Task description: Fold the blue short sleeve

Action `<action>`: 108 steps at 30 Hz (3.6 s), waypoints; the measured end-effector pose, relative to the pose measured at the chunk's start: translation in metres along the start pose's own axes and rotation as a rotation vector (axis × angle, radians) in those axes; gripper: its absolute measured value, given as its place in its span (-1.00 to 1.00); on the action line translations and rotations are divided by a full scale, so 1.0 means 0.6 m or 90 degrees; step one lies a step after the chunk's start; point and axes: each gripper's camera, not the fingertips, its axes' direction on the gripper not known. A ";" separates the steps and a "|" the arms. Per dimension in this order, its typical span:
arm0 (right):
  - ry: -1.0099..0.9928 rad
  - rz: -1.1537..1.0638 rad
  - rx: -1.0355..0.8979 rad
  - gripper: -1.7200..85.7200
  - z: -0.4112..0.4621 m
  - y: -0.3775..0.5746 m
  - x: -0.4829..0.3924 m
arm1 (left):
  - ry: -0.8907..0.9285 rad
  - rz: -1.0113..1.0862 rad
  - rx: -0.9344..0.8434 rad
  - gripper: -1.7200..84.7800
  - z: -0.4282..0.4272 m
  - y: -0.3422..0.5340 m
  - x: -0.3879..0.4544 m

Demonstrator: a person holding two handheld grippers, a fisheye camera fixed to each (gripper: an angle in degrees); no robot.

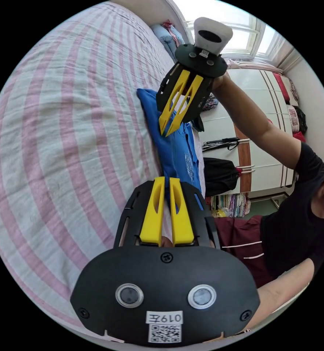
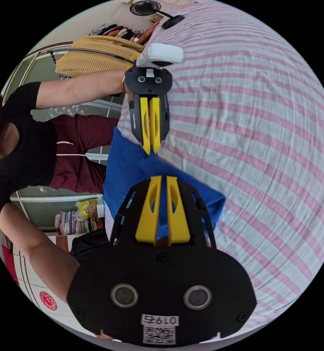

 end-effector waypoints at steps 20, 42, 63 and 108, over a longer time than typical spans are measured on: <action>0.110 0.040 0.198 -0.93 -0.033 0.054 0.012 | -0.042 -0.210 0.121 -0.94 0.068 0.237 -0.035; -0.119 0.191 0.045 -0.79 -0.099 0.061 0.175 | -0.065 -0.180 0.110 -0.93 0.166 0.319 0.009; -0.057 0.160 0.113 -0.95 -0.065 0.143 0.100 | -0.117 -0.279 0.173 -0.94 0.230 0.355 0.043; 0.176 0.583 0.714 -0.77 0.223 0.399 -0.378 | -0.064 -0.109 0.015 -0.93 0.298 -0.118 -0.093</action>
